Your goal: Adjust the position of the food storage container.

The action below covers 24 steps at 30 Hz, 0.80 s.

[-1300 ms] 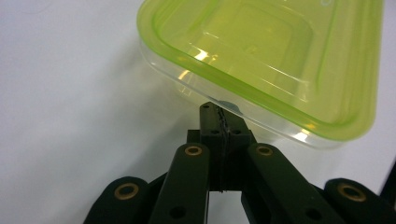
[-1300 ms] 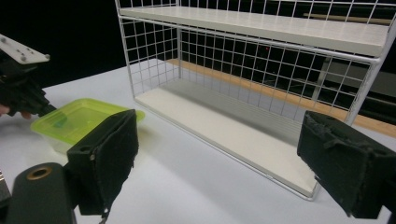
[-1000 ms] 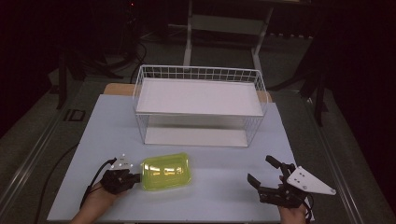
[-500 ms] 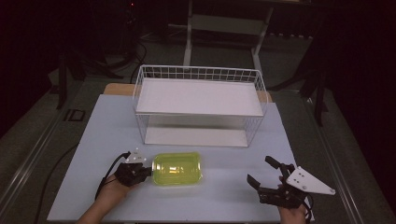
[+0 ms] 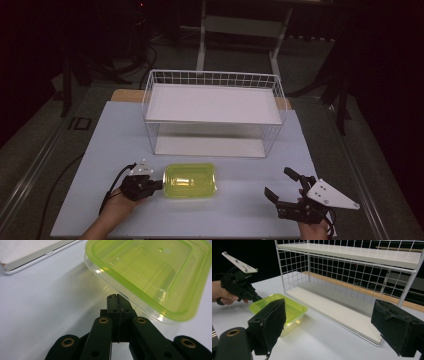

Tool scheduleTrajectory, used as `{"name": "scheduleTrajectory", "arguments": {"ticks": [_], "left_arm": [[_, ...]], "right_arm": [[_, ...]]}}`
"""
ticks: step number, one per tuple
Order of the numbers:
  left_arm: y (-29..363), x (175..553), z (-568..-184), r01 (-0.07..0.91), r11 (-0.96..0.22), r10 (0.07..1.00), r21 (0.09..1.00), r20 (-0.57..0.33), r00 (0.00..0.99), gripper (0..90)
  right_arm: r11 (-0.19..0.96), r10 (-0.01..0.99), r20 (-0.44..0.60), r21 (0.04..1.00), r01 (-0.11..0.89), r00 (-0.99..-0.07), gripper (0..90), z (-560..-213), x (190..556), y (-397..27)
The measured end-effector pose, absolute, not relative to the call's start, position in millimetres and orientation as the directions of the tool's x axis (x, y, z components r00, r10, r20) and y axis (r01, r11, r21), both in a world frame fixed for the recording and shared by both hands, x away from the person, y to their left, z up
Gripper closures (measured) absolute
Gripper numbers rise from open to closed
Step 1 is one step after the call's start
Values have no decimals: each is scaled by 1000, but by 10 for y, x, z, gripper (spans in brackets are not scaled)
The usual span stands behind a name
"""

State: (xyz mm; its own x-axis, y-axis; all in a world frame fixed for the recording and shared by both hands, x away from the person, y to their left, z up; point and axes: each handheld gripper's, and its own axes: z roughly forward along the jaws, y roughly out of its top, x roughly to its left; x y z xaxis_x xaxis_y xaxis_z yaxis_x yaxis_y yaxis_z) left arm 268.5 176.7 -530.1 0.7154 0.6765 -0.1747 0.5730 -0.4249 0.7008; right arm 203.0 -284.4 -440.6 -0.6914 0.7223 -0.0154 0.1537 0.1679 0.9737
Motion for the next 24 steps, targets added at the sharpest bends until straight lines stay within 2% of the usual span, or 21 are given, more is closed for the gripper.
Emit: {"name": "scheduleTrajectory", "arguments": {"ticks": [24], "left_arm": [[1031,3002,-5352,519,-490,597,701,-163,785,900]], "right_arm": [[185,724,-28,971,155,-689,133,-4422,2012,-2850]]}}
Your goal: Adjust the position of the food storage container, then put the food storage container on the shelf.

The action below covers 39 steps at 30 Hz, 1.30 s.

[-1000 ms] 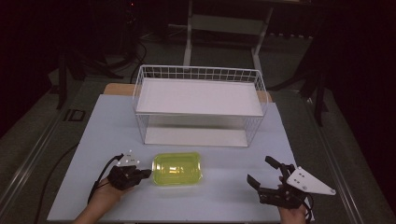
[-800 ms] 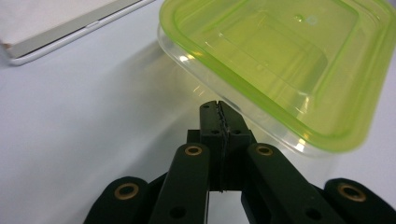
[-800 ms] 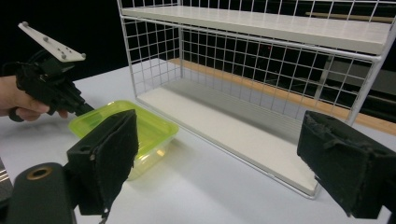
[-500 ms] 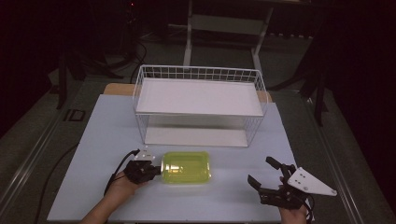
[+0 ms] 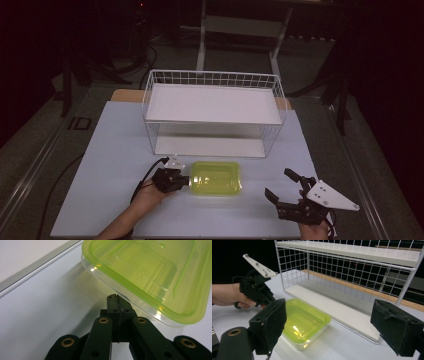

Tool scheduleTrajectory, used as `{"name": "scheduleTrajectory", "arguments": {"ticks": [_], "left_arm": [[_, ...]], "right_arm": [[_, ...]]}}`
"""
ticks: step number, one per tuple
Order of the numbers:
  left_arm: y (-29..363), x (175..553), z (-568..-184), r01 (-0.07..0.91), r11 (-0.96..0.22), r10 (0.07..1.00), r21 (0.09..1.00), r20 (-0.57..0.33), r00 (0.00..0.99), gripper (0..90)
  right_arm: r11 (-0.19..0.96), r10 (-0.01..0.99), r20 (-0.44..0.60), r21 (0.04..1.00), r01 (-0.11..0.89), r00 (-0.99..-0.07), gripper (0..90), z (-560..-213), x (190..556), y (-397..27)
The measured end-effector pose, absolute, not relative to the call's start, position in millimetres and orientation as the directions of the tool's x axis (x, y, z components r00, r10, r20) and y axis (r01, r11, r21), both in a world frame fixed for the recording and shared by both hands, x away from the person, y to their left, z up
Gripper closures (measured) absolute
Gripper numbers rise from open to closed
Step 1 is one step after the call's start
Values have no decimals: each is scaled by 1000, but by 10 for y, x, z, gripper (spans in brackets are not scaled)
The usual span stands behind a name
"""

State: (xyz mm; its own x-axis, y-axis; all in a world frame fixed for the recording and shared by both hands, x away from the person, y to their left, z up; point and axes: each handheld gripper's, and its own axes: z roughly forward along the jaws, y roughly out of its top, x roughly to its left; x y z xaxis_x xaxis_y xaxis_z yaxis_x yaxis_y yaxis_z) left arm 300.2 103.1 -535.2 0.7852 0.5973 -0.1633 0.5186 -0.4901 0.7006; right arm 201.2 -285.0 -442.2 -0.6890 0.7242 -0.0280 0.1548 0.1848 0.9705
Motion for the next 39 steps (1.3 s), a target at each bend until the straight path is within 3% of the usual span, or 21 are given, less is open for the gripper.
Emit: {"name": "scheduleTrajectory", "arguments": {"ticks": [13,16,23,26,29,32,39], "left_arm": [[1126,2987,-5315,513,-465,624,721,-144,768,888],[1257,2906,-5240,519,-443,645,731,-143,751,767],[1529,2669,-4987,497,-303,649,813,-206,732,361],[1555,2589,-4886,476,-282,606,833,-230,761,111],[1546,2536,-4826,471,-261,583,843,-251,773,63],[1510,2525,-4813,491,-263,591,831,-264,762,29],[1398,2596,-4744,524,-250,605,814,-291,741,29]], "right_arm": [[194,721,-29,968,162,-692,133,-4440,2024,-2820],[203,726,-43,967,155,-686,133,-4444,2015,-2802],[300,708,-138,947,117,-693,132,-4439,1951,-2676],[302,714,-138,945,124,-686,145,-4453,1964,-2641],[287,715,-106,946,152,-691,146,-4471,2005,-2638],[256,673,38,924,282,-738,175,-4495,2080,-2637],[316,693,-11,903,290,-721,158,-4468,2213,-2537]]}}
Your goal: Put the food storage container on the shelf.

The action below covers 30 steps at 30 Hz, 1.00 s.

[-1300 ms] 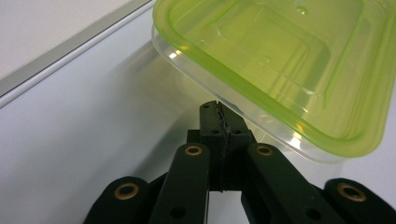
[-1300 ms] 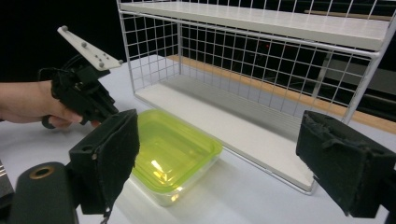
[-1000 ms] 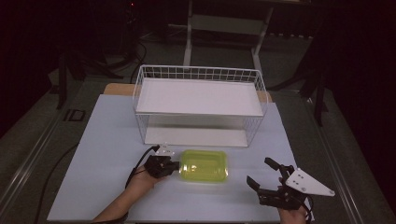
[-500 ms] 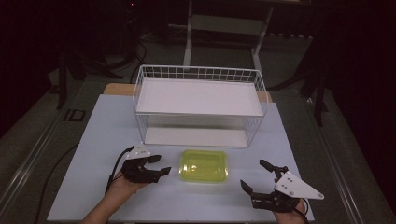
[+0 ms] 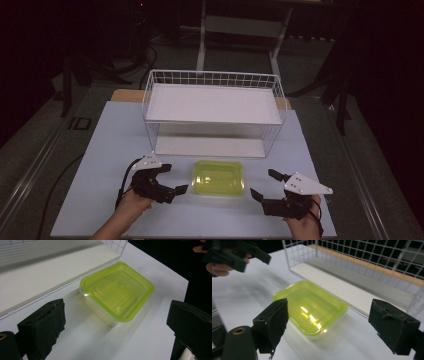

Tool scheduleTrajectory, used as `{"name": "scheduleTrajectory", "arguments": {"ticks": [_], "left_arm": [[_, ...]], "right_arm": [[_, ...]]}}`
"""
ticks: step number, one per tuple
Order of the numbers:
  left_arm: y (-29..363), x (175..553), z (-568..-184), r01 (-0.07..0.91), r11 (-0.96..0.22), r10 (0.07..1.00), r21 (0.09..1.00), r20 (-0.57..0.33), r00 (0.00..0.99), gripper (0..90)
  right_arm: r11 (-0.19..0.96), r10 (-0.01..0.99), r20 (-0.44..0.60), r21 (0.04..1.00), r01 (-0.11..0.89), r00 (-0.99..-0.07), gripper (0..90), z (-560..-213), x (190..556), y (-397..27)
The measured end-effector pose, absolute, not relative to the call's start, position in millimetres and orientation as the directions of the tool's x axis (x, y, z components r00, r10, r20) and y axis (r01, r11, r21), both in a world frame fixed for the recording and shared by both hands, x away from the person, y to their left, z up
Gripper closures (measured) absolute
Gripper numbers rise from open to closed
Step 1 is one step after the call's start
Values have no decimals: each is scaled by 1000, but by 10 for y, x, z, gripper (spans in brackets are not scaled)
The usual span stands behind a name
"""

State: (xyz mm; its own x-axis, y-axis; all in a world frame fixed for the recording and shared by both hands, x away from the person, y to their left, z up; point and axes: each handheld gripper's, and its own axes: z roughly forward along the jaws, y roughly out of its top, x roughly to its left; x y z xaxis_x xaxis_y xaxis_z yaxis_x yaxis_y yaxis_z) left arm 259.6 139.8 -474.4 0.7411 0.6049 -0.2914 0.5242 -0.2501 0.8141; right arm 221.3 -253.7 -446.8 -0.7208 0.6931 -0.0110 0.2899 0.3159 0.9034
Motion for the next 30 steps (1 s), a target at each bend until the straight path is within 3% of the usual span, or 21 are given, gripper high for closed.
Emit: {"name": "scheduleTrajectory", "arguments": {"ticks": [14,21,30], "left_arm": [[1172,2806,-4620,579,-254,639,775,-315,702,29],[1092,2871,-4641,635,-232,648,737,-370,666,30],[1020,2936,-4787,699,-205,675,685,-418,608,35]], "right_arm": [[265,769,86,859,439,-633,121,-4480,2555,-2372],[188,796,189,826,532,-576,117,-4554,2697,-2321],[133,791,351,701,700,-501,141,-4675,2916,-2215]]}}
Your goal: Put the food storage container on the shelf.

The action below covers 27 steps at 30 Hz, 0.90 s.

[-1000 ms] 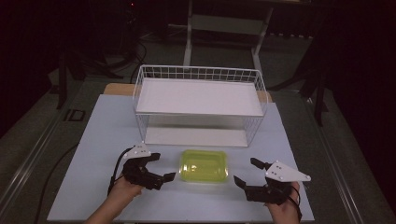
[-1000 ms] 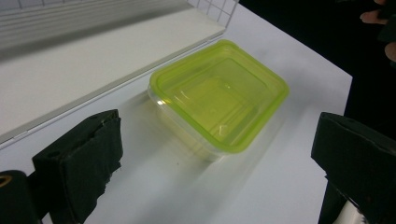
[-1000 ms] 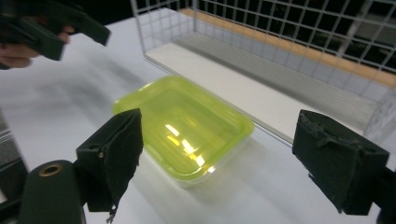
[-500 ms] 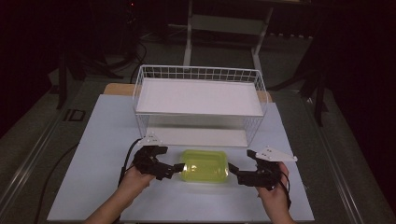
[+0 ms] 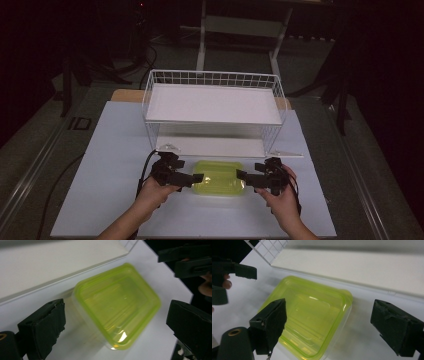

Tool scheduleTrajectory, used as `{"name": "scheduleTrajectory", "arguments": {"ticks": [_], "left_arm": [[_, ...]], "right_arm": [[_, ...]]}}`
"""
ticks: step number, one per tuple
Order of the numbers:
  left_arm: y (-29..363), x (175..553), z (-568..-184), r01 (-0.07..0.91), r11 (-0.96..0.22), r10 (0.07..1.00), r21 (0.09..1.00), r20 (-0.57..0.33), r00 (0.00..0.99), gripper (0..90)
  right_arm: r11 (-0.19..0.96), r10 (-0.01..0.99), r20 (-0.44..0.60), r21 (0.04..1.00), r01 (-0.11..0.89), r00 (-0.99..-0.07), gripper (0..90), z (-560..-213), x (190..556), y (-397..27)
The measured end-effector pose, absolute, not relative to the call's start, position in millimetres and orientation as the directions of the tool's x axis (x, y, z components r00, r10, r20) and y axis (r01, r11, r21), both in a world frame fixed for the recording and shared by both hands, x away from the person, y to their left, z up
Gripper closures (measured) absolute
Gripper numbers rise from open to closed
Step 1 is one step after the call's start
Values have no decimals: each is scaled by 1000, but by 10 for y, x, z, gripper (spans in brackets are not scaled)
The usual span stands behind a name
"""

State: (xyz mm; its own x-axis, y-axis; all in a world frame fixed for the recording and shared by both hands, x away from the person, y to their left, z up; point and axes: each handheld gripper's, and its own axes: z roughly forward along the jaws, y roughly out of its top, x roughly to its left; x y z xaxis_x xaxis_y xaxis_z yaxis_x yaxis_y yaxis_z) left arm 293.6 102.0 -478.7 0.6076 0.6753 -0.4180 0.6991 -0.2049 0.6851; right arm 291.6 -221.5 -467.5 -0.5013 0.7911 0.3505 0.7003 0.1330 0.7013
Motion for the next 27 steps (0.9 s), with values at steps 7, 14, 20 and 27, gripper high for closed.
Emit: {"name": "scheduleTrajectory", "arguments": {"ticks": [7,14,20,27], "left_arm": [[1017,2977,-4928,764,-168,711,623,-460,531,158],[973,3007,-5035,834,-139,739,533,-505,446,359],[950,3028,-5076,853,-132,733,504,-530,426,480],[925,3066,-5114,872,-119,744,474,-539,395,633]], "right_arm": [[87,791,453,583,808,-412,234,-4848,3023,-2249],[78,783,496,521,850,-376,408,-4952,2996,-2251],[71,796,498,488,870,-345,516,-4992,3000,-2223],[75,802,499,461,884,-328,680,-5047,3027,-2191]]}}
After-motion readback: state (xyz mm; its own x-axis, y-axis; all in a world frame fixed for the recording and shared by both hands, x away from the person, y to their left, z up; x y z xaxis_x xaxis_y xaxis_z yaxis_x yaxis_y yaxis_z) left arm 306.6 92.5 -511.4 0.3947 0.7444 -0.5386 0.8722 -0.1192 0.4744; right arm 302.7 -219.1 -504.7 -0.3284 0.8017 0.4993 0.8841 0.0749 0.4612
